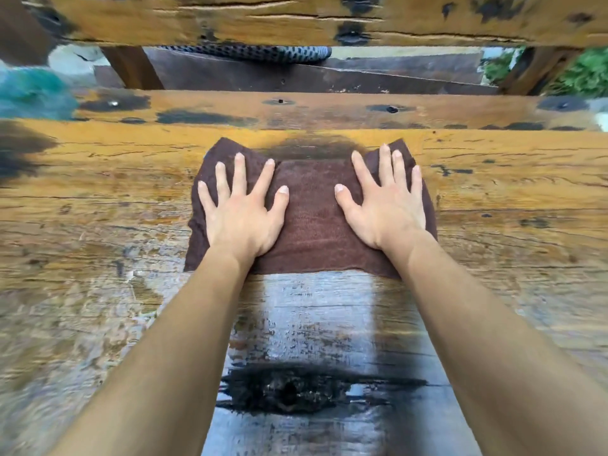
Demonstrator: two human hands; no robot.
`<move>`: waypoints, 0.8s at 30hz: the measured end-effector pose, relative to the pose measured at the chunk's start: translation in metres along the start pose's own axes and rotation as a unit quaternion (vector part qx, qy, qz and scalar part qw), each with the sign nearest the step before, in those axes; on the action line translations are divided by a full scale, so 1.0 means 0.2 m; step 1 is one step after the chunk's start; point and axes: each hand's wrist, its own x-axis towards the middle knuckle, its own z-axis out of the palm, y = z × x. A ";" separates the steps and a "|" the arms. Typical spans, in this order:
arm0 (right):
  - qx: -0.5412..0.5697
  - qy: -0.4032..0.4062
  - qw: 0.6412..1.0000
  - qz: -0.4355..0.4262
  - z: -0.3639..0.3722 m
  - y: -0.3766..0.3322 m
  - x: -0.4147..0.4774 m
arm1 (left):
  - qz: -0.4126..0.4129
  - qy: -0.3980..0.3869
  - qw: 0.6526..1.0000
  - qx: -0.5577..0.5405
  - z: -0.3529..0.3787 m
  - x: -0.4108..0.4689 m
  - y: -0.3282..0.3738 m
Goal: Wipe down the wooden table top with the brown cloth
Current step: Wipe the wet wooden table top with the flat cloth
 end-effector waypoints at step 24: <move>-0.002 -0.018 1.000 0.013 0.23 -0.07 -1.55 | -0.002 -0.038 0.999 0.016 0.06 -1.54 -0.26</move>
